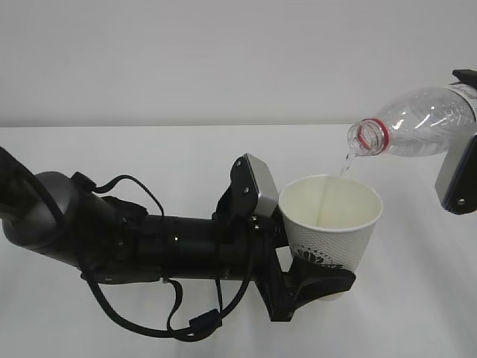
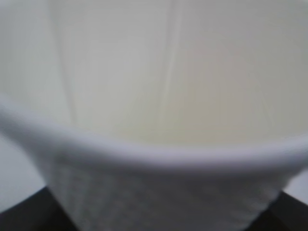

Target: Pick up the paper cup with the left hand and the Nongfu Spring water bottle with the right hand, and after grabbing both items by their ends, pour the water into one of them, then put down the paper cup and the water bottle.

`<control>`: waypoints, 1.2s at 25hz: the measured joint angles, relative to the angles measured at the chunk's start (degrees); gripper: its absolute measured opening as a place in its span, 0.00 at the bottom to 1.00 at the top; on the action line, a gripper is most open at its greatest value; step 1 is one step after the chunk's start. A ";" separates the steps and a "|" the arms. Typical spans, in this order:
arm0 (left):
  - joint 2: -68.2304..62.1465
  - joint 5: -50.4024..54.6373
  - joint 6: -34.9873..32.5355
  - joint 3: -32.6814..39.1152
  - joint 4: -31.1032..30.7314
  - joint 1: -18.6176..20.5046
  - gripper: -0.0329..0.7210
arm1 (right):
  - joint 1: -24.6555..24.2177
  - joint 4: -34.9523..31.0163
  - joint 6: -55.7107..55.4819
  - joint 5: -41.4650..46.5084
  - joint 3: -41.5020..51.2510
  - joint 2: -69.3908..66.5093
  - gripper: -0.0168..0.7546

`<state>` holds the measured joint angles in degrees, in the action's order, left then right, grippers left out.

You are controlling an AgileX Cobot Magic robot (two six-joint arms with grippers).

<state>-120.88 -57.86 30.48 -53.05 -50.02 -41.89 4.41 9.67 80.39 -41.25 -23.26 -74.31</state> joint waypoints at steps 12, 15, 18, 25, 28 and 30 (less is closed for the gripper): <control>0.00 0.00 0.00 0.00 0.00 0.00 0.76 | 0.00 0.00 0.18 0.00 0.00 0.00 0.59; 0.00 0.00 0.00 0.00 0.00 0.00 0.76 | 0.00 0.00 0.18 0.00 0.00 0.00 0.59; 0.00 0.00 0.00 0.00 0.00 0.00 0.76 | 0.00 0.00 0.18 0.00 0.00 0.00 0.59; 0.00 0.00 0.00 0.00 0.00 0.00 0.76 | 0.00 -0.22 0.18 0.00 0.00 0.00 0.59; 0.00 0.00 0.00 0.00 0.00 0.00 0.76 | 0.00 -0.36 0.18 0.00 0.00 0.00 0.59; 0.00 0.00 0.00 0.00 0.00 0.00 0.76 | 0.00 -0.36 0.18 0.00 0.00 0.00 0.59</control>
<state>-120.88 -57.86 30.48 -53.05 -50.02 -41.89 4.41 9.31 80.57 -41.25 -23.26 -74.31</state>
